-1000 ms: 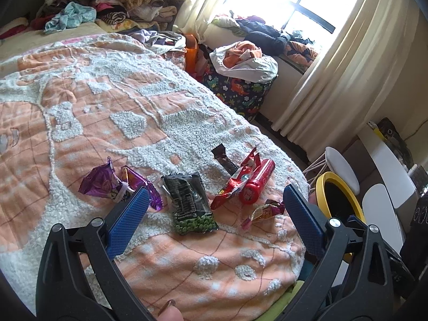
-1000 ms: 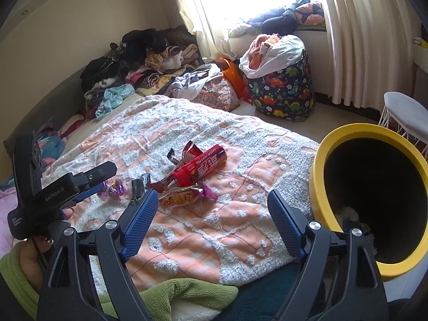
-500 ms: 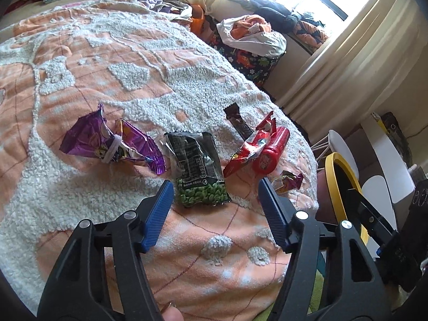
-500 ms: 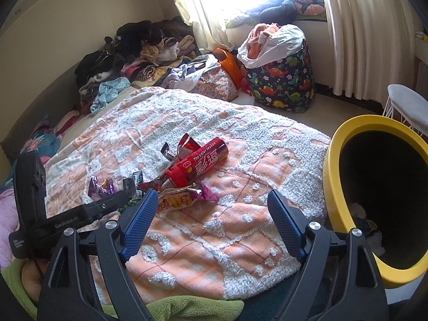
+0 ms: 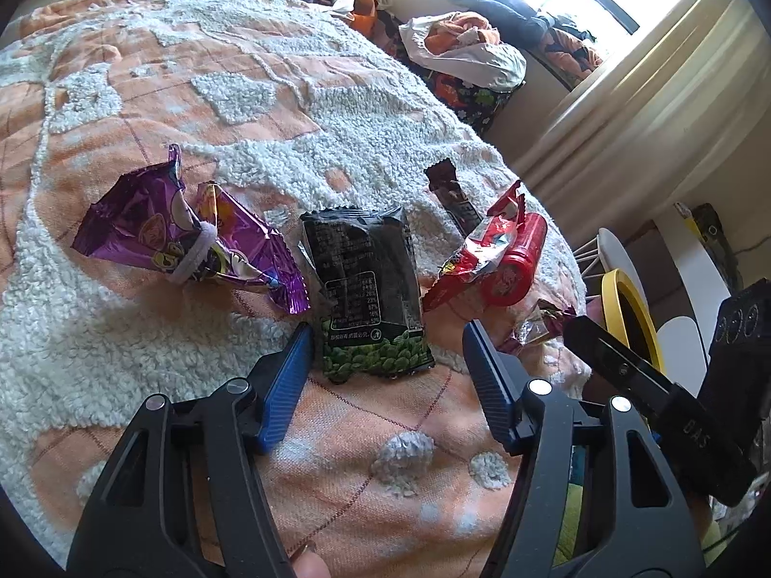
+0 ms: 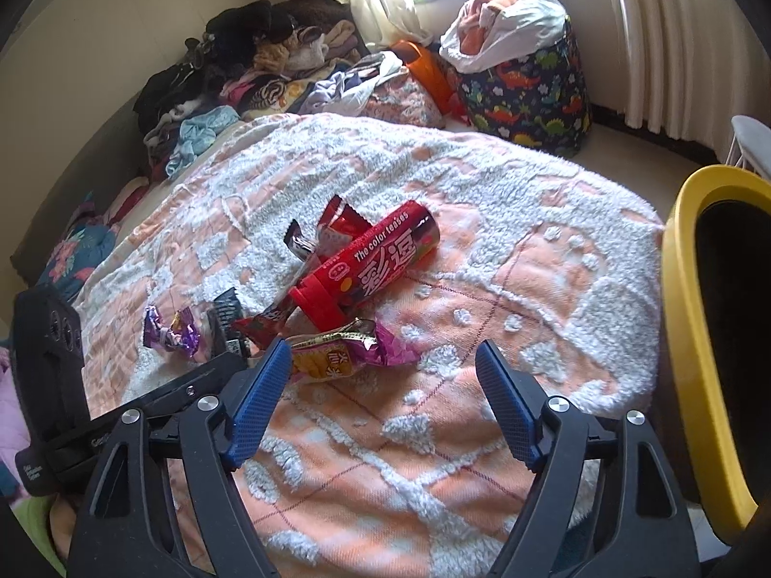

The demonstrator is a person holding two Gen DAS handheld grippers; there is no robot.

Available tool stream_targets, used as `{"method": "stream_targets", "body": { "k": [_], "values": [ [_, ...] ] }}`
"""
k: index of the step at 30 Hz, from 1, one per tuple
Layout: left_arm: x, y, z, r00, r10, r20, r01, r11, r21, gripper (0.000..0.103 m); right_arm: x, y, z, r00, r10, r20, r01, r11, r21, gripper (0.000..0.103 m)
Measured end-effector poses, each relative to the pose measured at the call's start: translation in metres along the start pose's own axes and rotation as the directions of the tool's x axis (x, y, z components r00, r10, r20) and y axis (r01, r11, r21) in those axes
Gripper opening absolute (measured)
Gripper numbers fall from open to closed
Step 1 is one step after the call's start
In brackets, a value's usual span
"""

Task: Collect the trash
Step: 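Grasp the pink wrapper with the right tool while the left tool grasps the dark green snack bag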

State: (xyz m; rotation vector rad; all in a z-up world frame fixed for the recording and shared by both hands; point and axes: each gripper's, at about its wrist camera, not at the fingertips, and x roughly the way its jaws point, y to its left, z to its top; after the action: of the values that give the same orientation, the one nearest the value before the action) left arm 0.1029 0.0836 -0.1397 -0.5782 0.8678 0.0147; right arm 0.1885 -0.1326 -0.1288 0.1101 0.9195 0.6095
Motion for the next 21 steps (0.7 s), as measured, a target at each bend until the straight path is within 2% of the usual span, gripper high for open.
{"method": "stream_targets", "body": {
  "k": [5,8,10,13,15,21],
  "values": [
    [0.005,-0.001,0.001,1.0,0.017,-0.006,-0.017,1.0,0.012,0.054,0.022,-0.006,0.002,0.999,0.026,-0.044,-0.024,0.999,0.036,0.066],
    [0.008,-0.001,0.001,0.999,0.031,-0.01,-0.031,0.999,0.018,0.052,0.022,-0.007,0.003,0.998,0.044,-0.044,-0.043,0.998,0.042,0.051],
    [0.01,-0.001,0.001,0.999,0.043,-0.01,-0.043,0.999,0.023,0.05,0.022,-0.008,0.003,0.996,0.074,-0.043,-0.072,0.996,0.044,0.033],
    [0.01,-0.001,0.0,0.998,0.065,-0.009,-0.065,0.997,0.029,0.044,0.021,-0.007,0.001,0.995,0.092,-0.039,-0.091,0.995,0.038,0.027],
    [0.01,0.002,0.0,0.997,0.077,-0.005,-0.077,0.997,0.02,0.036,0.017,-0.005,0.0,0.995,0.097,-0.03,-0.096,0.995,0.028,0.027],
    [0.008,0.006,0.0,0.996,0.087,0.0,-0.087,0.996,0.007,0.027,-0.005,-0.001,-0.006,0.995,0.094,0.021,-0.094,0.996,-0.001,0.026]
  ]
}}
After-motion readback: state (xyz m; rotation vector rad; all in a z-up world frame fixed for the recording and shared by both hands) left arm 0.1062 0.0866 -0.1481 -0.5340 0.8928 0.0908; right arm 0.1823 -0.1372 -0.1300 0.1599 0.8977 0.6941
